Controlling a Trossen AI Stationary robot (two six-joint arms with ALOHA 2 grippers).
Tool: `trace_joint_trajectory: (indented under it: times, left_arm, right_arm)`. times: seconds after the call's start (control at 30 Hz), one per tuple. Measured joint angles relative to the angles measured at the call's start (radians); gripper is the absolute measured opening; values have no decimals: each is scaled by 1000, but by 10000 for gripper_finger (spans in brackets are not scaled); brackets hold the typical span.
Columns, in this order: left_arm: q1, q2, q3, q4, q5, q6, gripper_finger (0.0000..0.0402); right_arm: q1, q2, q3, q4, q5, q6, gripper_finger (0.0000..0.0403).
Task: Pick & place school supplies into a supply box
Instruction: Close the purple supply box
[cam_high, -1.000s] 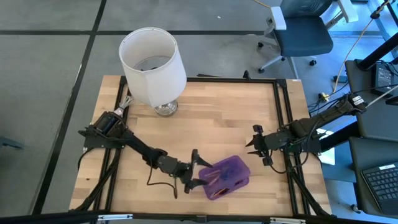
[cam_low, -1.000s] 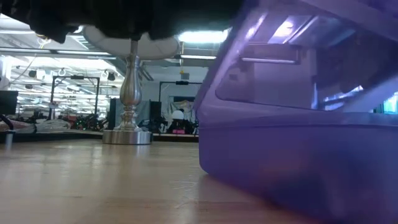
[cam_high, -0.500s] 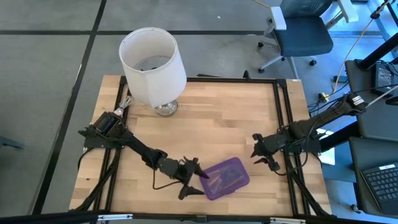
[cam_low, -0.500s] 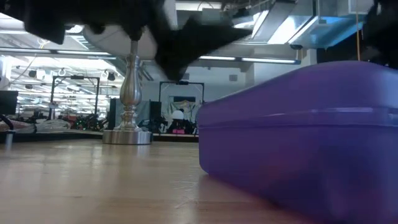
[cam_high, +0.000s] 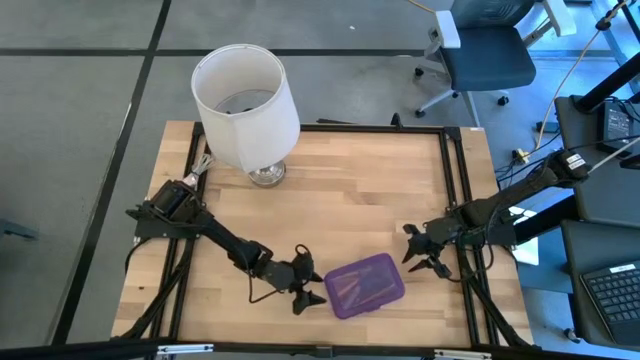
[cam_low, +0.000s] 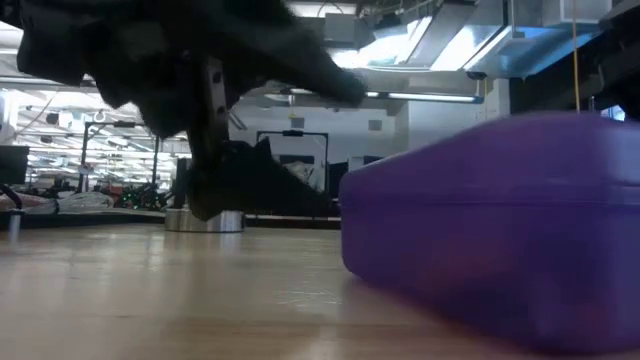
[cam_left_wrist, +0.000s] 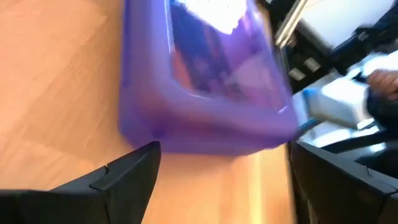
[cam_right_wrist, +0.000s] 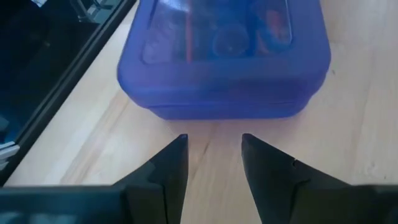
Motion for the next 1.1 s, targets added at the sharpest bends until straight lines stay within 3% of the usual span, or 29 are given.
trace_joint_trajectory:
  times: [0.23, 0.47, 0.7, 0.9, 1.1]
  left_arm:
    - [86, 2, -1, -13, -19, 157, 351]
    - [195, 2, -1, -10, 65, 251, 351]
    - [227, -54, -1, -69, 289, 293, 351]
    - [139, -125, 0, -268, 189, 110, 351]
    - [36, -60, 35, -244, 130, 61, 351]
  right_arm:
    - [0, 50, 0, 54, 0, -1, 154]
    - [0, 207, 0, 223, 0, -3, 154]
    - [0, 326, 9, 225, 0, 8, 154]
    - [0, 344, 10, 222, 0, 15, 154]
    - [0, 344, 11, 222, 9, 9, 154]
